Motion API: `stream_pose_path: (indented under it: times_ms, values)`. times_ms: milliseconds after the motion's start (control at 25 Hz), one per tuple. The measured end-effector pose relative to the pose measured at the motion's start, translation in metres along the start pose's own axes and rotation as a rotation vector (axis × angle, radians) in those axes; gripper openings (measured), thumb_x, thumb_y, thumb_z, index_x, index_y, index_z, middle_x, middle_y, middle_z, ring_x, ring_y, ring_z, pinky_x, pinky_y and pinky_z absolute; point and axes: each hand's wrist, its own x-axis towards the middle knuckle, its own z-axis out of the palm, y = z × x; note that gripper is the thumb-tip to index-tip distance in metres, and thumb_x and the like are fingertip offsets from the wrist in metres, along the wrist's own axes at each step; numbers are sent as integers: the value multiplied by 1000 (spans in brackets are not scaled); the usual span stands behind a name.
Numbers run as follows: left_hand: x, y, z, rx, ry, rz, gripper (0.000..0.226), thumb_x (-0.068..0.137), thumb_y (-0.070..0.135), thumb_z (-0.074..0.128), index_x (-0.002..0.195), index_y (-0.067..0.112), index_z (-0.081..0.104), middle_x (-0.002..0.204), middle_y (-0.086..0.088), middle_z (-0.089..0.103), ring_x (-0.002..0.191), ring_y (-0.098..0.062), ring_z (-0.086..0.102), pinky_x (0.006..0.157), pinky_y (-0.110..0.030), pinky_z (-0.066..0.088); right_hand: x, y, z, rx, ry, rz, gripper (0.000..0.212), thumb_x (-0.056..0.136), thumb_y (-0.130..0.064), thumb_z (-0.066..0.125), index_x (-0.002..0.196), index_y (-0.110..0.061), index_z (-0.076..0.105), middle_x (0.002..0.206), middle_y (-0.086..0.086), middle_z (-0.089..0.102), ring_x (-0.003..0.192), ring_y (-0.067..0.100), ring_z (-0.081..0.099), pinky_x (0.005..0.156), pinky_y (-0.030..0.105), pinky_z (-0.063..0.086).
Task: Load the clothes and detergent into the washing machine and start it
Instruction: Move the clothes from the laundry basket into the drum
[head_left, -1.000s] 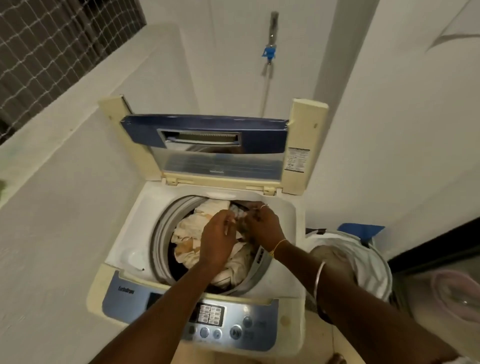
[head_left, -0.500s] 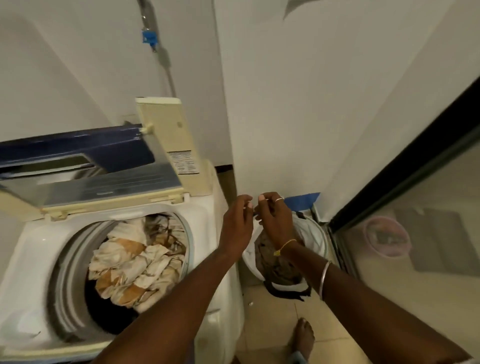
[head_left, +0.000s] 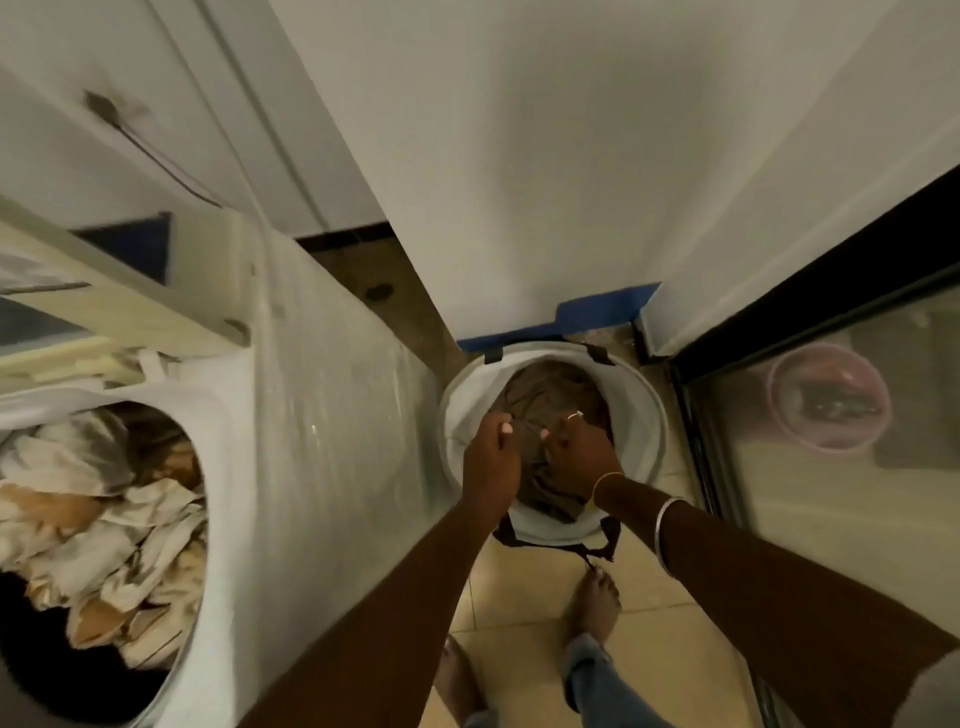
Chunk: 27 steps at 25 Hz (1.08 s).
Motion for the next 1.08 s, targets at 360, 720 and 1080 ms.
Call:
stream_pose_path:
  times_ms: [360, 720, 1080]
  values:
    - [116, -120, 90, -263, 62, -285, 19, 93, 22, 47, 106, 29, 59, 120, -12, 65, 114, -33, 61, 102, -51, 48, 163, 141, 143, -417, -349, -17, 79, 97, -50, 48, 155, -7, 17, 161, 15, 19, 147, 34, 22, 122, 43, 13]
    - [161, -168, 130, -356, 38, -330, 21, 99, 15, 48, 115, 18, 62, 125, -18, 62, 117, -34, 58, 100, -42, 47, 213, 207, 211, -517, -405, 21, 74, 99, -40, 52, 155, -11, 13, 163, 13, 14, 149, 33, 16, 122, 46, 12]
    - [90, -107, 77, 361, -329, 139, 120, 64, 60, 79, 156, 21, 11, 157, -6, 30, 143, -23, 34, 117, -43, 32, 105, 96, 57, 588, 31, 104, 25, 91, -9, 52, 106, 6, 65, 102, 10, 67, 99, 26, 61, 96, 37, 48]
